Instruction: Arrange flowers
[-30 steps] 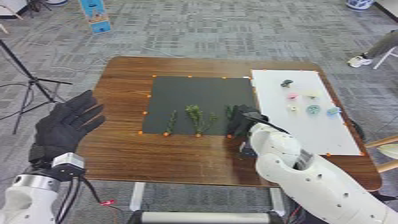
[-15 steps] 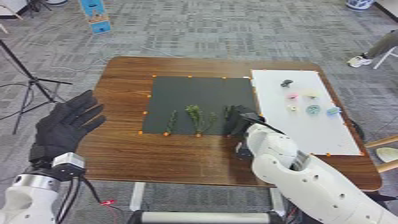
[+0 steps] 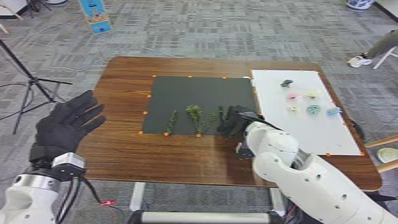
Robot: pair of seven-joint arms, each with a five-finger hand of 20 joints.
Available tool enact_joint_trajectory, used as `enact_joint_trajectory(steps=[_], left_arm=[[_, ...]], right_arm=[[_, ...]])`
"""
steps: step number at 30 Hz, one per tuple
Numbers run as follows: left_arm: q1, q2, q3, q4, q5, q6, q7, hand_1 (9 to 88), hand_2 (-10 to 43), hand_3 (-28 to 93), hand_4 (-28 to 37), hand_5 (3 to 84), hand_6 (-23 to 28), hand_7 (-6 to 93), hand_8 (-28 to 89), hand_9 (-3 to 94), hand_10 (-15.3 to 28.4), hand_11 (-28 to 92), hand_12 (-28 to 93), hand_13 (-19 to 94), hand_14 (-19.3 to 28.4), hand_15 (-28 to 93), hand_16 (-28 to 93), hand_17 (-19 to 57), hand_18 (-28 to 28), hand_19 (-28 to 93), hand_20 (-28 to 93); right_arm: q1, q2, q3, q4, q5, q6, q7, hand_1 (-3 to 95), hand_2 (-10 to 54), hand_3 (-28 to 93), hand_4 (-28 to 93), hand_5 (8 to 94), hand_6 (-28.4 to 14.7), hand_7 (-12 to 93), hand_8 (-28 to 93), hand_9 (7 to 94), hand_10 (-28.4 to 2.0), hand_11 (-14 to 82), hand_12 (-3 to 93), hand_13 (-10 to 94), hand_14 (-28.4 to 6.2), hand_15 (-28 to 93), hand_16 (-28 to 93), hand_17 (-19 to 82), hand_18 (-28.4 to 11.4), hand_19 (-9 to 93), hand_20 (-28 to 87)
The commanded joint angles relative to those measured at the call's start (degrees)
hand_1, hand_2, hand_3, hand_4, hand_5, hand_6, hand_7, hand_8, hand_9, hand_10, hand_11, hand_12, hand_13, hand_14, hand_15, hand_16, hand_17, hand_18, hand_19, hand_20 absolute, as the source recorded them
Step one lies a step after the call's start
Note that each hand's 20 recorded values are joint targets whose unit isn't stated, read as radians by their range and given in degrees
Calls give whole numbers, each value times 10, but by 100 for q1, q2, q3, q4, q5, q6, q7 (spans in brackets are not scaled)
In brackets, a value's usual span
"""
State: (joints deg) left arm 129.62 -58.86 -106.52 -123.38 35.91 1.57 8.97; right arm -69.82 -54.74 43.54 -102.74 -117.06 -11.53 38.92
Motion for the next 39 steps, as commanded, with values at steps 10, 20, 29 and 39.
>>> enact_joint_trajectory(steps=[10, 20, 29, 39], left_arm=[[41, -36, -19, -12, -24, -21, -23, 233, -79, 723, -283, 353, 39, 210, -99, 283, 115, 226, 179, 237, 132, 309, 23, -88, 208, 443, 126], [56, -27, -27, -18, -30, -15, -21, 232, -80, 723, -283, 353, 39, 209, -98, 283, 115, 226, 179, 238, 131, 309, 23, -88, 208, 443, 126], [61, -10, -10, -13, -45, -29, -21, 231, -77, 722, -283, 354, 39, 209, -99, 283, 115, 225, 179, 237, 131, 309, 23, -88, 208, 444, 127], [52, 2, -9, -6, -52, -45, -41, 228, -71, 720, -283, 353, 40, 207, -97, 284, 116, 226, 179, 238, 132, 310, 23, -89, 208, 444, 126]], right_arm=[[-189, 291, 70, -6, -557, 90, 316, 196, -95, 715, -282, 698, -25, 404, -82, 708, -129, 609, 582, 679, -124, 824, 456, 279, -208, 778, 366], [-486, 517, 549, -626, -427, 246, 254, 195, -95, 739, -283, 644, -37, 286, -72, 671, -141, 607, 570, 657, -129, 817, 455, 266, -217, 772, 373], [-570, 598, 469, -617, -242, 588, -73, 234, -23, 774, -196, 654, -35, 287, -69, 679, -142, 602, 564, 659, -132, 815, 450, 267, -215, 771, 370], [-715, 591, 491, -600, 220, 254, -506, 242, 112, 834, -118, 640, -36, 250, -12, 652, -151, 596, 559, 628, -148, 813, 450, 246, -215, 753, 375]])
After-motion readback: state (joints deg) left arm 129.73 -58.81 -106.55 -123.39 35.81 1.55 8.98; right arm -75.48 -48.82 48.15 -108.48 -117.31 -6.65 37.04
